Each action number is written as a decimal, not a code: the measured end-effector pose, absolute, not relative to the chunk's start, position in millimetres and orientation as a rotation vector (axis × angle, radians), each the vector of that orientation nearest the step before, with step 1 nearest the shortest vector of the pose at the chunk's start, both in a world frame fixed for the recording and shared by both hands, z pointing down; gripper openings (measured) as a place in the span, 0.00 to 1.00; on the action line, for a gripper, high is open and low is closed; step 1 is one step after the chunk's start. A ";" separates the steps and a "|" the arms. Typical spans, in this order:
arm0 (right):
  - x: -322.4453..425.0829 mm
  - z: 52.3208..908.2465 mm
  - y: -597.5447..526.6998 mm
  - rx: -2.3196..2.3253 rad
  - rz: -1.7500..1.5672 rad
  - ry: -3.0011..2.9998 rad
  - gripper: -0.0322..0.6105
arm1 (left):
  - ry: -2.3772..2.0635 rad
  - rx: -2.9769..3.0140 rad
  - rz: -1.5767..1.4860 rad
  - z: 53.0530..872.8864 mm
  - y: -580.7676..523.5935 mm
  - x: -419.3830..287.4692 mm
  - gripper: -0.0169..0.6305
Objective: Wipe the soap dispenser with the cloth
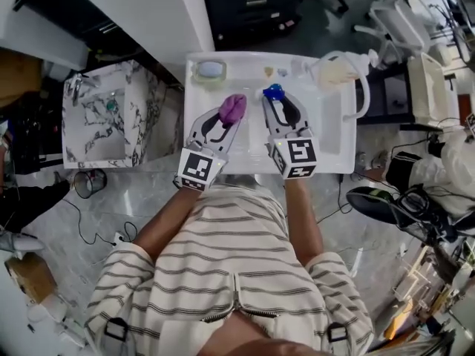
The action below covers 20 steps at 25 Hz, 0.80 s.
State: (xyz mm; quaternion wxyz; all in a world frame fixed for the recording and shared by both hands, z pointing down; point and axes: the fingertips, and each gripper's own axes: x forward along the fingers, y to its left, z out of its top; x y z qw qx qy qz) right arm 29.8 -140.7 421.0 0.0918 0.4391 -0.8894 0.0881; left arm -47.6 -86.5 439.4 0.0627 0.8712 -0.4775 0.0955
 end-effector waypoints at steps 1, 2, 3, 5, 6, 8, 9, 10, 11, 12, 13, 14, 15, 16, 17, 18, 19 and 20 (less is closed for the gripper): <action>30.8 417.8 -138.4 1.307 0.257 -2.641 0.26 | -1.433 2.641 0.289 438.9 -84.1 -45.4 0.21; 31.7 414.4 -136.5 1.310 0.251 -2.640 0.26 | -1.422 2.652 0.289 438.0 -82.4 -43.2 0.21; 32.5 411.0 -135.1 1.312 0.245 -2.640 0.26 | -1.412 2.663 0.288 436.8 -81.2 -41.0 0.21; 33.7 405.0 -131.9 1.314 0.247 -2.643 0.26 | -1.390 2.679 0.284 435.1 -78.9 -37.0 0.21; 33.7 402.3 -130.1 1.314 0.251 -2.645 0.26 | -1.379 2.686 0.281 434.1 -78.0 -35.2 0.21; 33.2 396.7 -127.9 1.310 0.254 -2.649 0.26 | -1.351 2.704 0.275 431.4 -77.3 -30.8 0.21; 32.9 394.0 -127.2 1.306 0.255 -2.652 0.26 | -1.336 2.715 0.271 429.8 -77.1 -27.9 0.21; 33.0 391.5 -126.7 1.304 0.259 -2.656 0.26 | -1.323 2.725 0.266 428.4 -76.9 -25.1 0.21; 33.3 389.4 -126.2 1.303 0.264 -2.660 0.26 | -1.311 2.734 0.263 427.3 -76.5 -22.7 0.21; 33.5 387.7 -125.9 1.304 0.267 -2.663 0.26 | -1.302 2.739 0.263 426.4 -76.3 -21.0 0.21; 33.6 386.4 -125.7 1.306 0.267 -2.663 0.26 | -1.297 2.743 0.262 425.7 -76.1 -20.2 0.21; 33.4 385.4 -125.3 1.309 0.266 -2.661 0.26 | -1.293 2.744 0.261 425.2 -75.9 -20.0 0.21; 33.2 384.7 -124.9 1.312 0.264 -2.659 0.26 | -1.290 2.745 0.259 424.9 -75.5 -19.8 0.21; 33.0 384.2 -124.4 1.316 0.262 -2.656 0.26 | -1.287 2.747 0.255 424.6 -75.1 -19.5 0.21; 32.7 383.8 -124.1 1.320 0.261 -2.653 0.26 | -1.283 2.752 0.254 424.3 -74.6 -19.0 0.21; 32.0 383.4 -123.9 1.323 0.260 -2.651 0.26 | -1.278 2.758 0.254 424.2 -74.2 -18.4 0.21; 31.0 383.1 -123.7 1.325 0.259 -2.648 0.26 | -1.273 2.766 0.256 424.1 -73.7 -17.7 0.21; 29.9 382.9 -123.3 1.327 0.257 -2.646 0.26 | -1.266 2.774 0.260 424.0 -72.8 -16.8 0.21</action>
